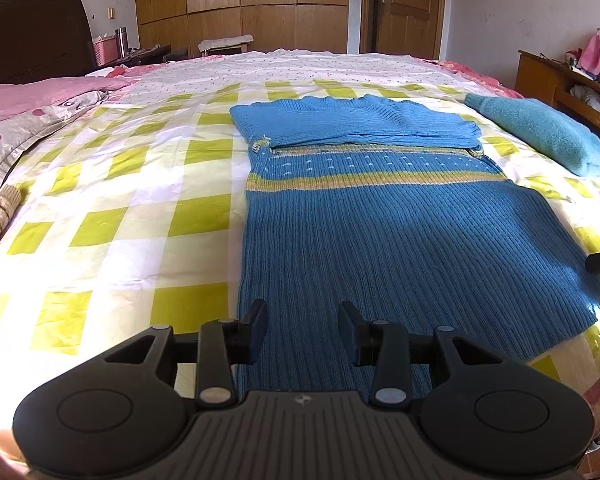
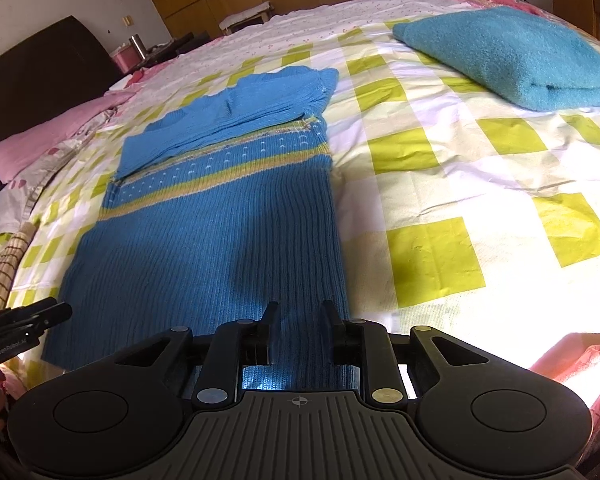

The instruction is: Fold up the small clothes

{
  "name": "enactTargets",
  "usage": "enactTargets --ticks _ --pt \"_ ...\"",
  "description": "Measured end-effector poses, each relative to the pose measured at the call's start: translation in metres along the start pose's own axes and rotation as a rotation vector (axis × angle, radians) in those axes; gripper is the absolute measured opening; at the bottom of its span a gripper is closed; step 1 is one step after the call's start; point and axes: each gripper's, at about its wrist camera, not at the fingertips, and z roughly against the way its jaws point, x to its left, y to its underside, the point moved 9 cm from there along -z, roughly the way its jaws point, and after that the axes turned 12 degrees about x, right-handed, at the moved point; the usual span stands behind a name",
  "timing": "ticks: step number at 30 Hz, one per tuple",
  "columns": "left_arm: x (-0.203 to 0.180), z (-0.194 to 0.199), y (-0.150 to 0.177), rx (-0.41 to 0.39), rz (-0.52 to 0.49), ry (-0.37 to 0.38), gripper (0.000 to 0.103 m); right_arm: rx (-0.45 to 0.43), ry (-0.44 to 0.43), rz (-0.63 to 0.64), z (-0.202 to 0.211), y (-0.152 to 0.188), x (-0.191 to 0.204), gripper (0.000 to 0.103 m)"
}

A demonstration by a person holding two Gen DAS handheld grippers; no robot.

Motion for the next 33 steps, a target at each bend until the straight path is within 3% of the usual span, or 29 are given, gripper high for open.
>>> enactTargets --ticks 33 --pt "0.014 0.007 0.021 0.09 0.068 -0.016 0.045 0.04 0.007 0.007 0.0 0.019 -0.004 0.028"
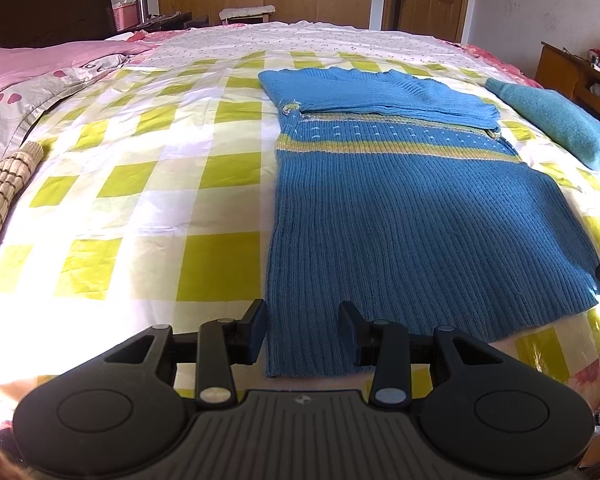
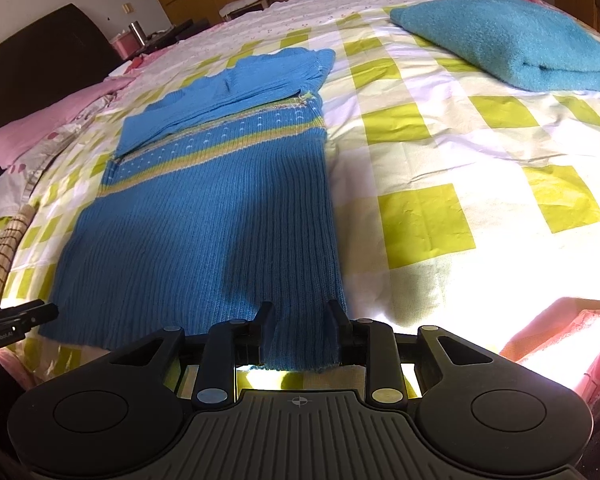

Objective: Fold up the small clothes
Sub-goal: 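Move both tools down to the ribbed hem of the blue sweater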

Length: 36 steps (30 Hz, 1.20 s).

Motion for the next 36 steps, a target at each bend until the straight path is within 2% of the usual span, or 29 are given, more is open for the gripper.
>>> enactTargets --ticks 11,25,29,36 --pt "0.0036 -0.0062 0.003 0.034 0.031 0.022 0.046 -0.007 0.003 -0.025 0.0035 0.0021 -0.0056 0.028" --pt "0.0013 -0.0088 0.0026 0.04 0.011 0.028 0.051 -0.001 0.024 -0.032 0.0003 0.0019 -0.0074 0.028" --pt "-0.0021 -0.0071 0.0026 0.035 -0.005 0.044 0.051 -0.025 0.038 -0.029 0.0038 0.0013 -0.0071 0.028" --pt "-0.0042 -0.007 0.0026 0.041 -0.007 0.068 0.047 0.008 0.03 -0.026 -0.0022 0.003 -0.0078 0.029"
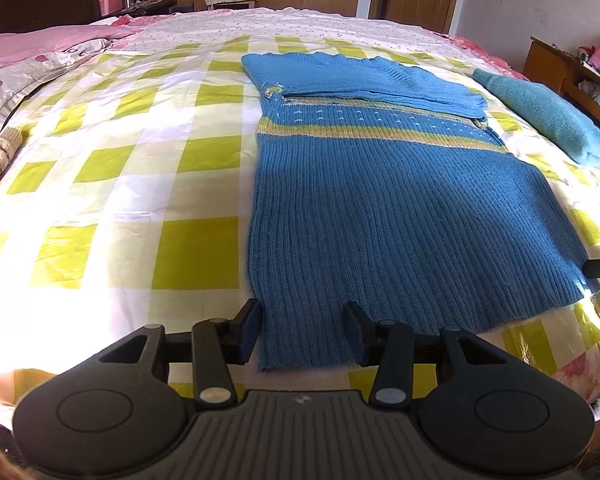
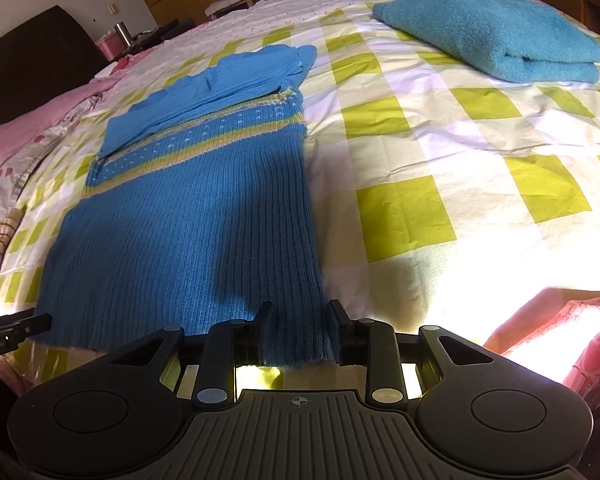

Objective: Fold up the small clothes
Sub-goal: 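Move both tools down to the ribbed hem of the blue sweater, then grasp the ribbed hem with both tools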

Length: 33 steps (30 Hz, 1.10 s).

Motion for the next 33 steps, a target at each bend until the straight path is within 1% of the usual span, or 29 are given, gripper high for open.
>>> enactTargets --ticks 3,4,5,9,11,12,16,21,23,28,33 --pt "-0.001 0.0 0.0 0.004 0.003 0.021 0.034 0.014 -0.004 0.004 -0.002 0.0 0.001 0.029" --pt "-0.001 0.0 -0.001 0.009 0.006 0.031 0.025 0.019 -0.005 0.005 -0.003 0.0 0.002 0.029" --pt "-0.002 0.0 -0.001 0.014 0.01 0.041 0.019 0.025 -0.006 0.007 -0.004 -0.001 0.002 0.03" --pt "-0.003 0.0 -0.003 0.016 0.019 0.062 0.016 0.044 -0.021 0.01 -0.005 -0.002 0.001 0.026" --pt "-0.005 0.002 -0.005 0.008 0.021 0.081 0.016 0.059 -0.062 -0.01 -0.006 -0.002 0.0 0.012" --pt "-0.005 0.004 -0.006 0.003 0.025 0.092 0.016 0.063 -0.083 -0.023 -0.006 -0.002 0.0 0.011" --pt "-0.004 0.01 -0.014 -0.018 0.062 0.149 0.015 0.052 -0.16 -0.072 -0.002 -0.006 -0.001 0.01" --pt "-0.003 0.018 -0.031 -0.058 0.135 0.254 0.015 0.005 -0.286 -0.161 0.013 -0.017 -0.002 0.009" --pt "-0.003 0.021 -0.04 -0.075 0.158 0.285 0.015 -0.018 -0.332 -0.19 0.02 -0.024 -0.003 0.009" --pt "-0.002 0.028 -0.068 -0.132 0.201 0.358 0.015 -0.087 -0.44 -0.238 0.036 -0.051 0.001 0.009" --pt "0.006 0.032 -0.104 -0.196 0.253 0.417 0.014 -0.151 -0.511 -0.267 0.046 -0.087 0.009 0.009"
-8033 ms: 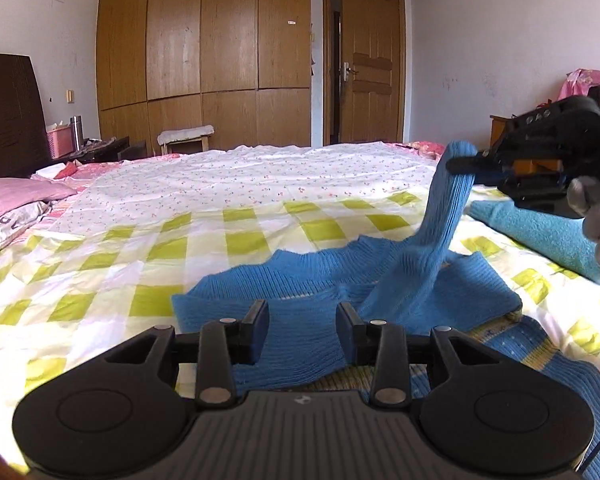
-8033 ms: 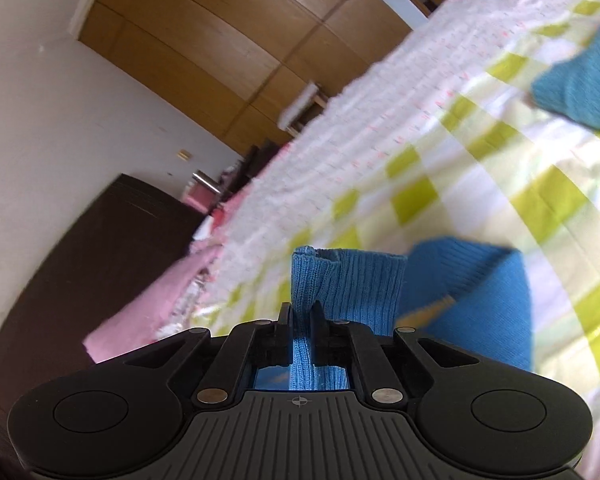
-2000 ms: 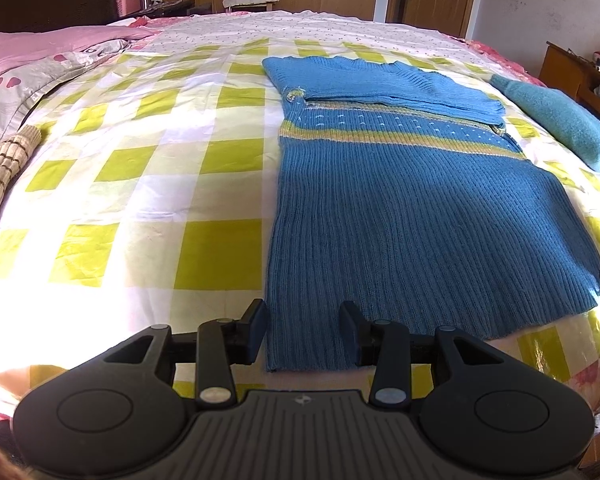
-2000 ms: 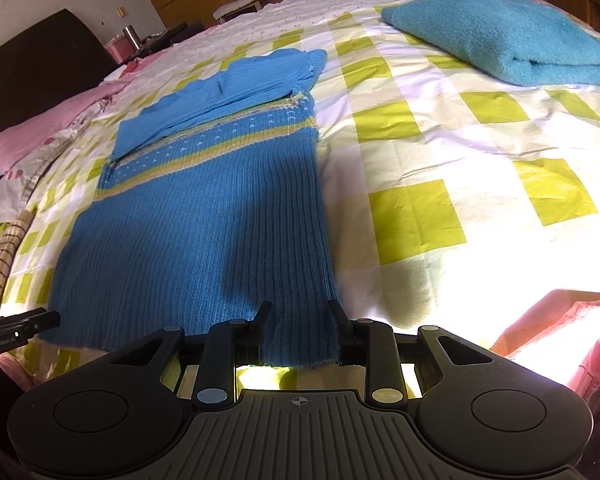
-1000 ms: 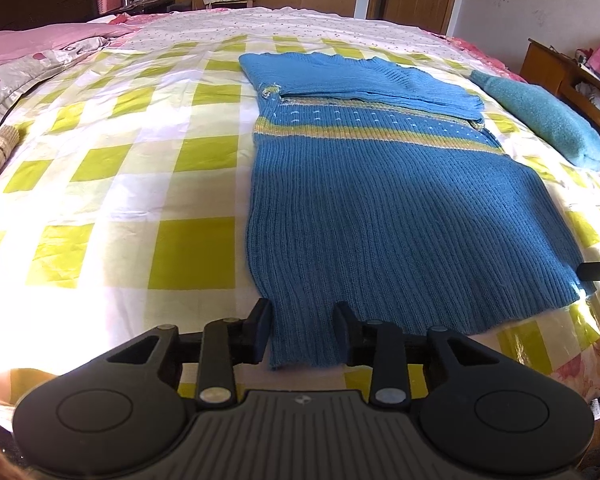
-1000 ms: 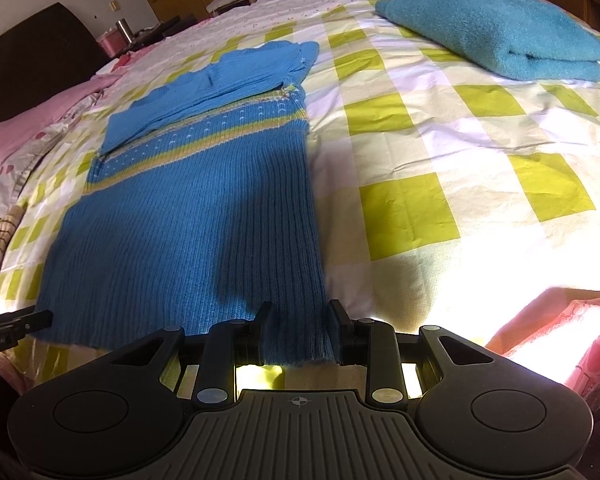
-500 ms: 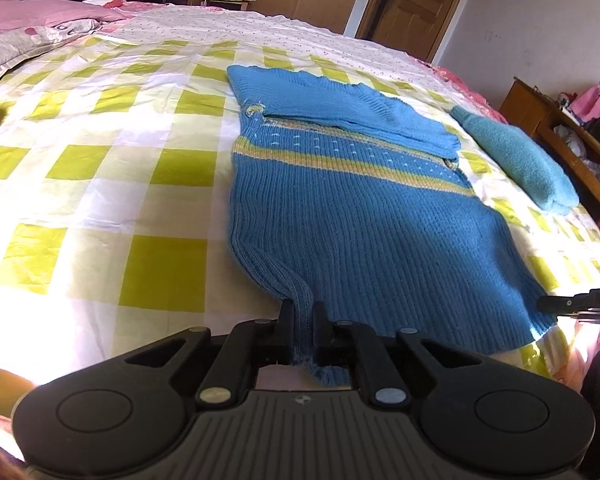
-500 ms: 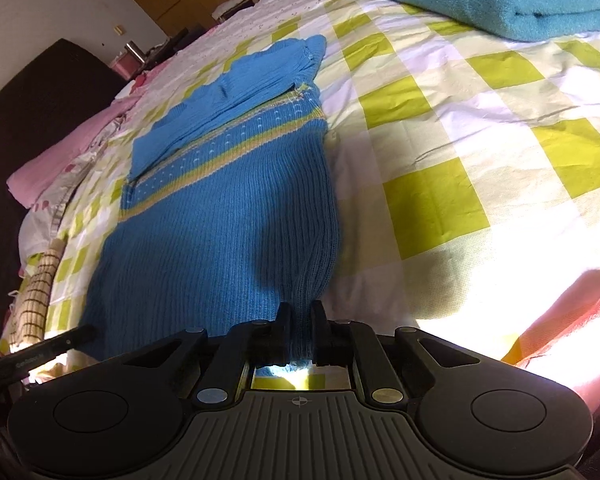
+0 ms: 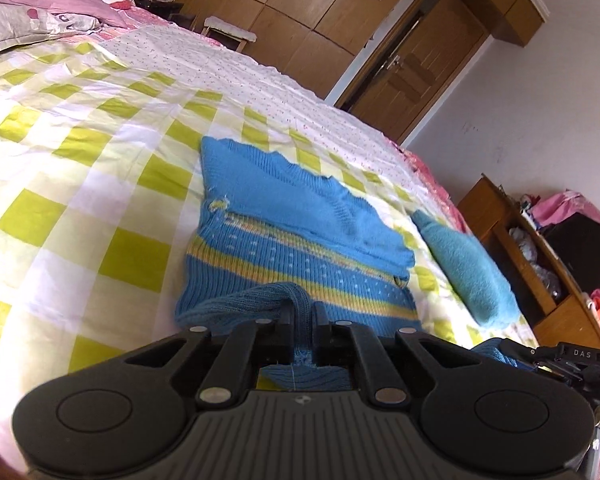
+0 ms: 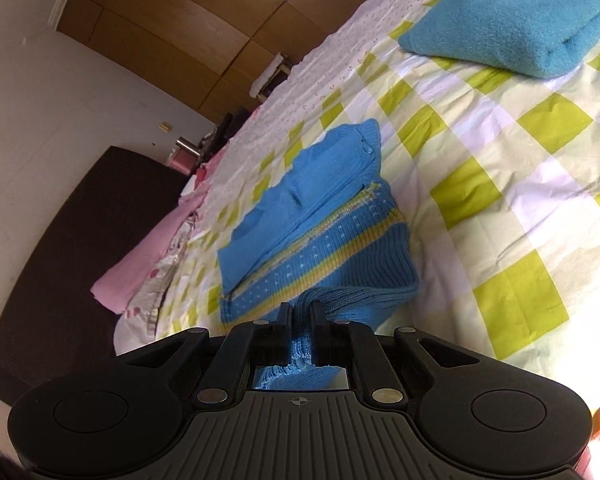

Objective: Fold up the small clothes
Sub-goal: 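Grasp the ribbed hem with both tools, then lift the hem with both tools and fold it over toward the collar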

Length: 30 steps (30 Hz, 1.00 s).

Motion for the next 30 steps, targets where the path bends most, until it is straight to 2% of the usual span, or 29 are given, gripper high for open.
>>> enactTargets --ticks 4,11,17,25,30 --pt "0.0 -0.008 -0.036 -0.036 -0.009 0.015 0.014 -0.045 -0.037 -0.004 -0.006 -0.031 0.012 0.009" --pt "0.001 -0.023 -0.105 -0.125 -0.03 0.019 0.014 -0.117 -0.05 -0.002 -0.031 -0.097 0.025 0.009" --pt "0.019 -0.059 -0.157 -0.151 -0.015 -0.012 0.014 -0.146 -0.049 -0.041 -0.068 -0.153 0.02 0.009" --pt "0.059 -0.12 -0.177 -0.109 0.07 -0.078 0.014 -0.144 0.038 -0.111 -0.128 -0.198 -0.014 0.009" --pt "0.074 -0.136 -0.175 -0.11 0.094 -0.11 0.014 -0.11 0.102 -0.11 -0.158 -0.208 -0.028 0.011"
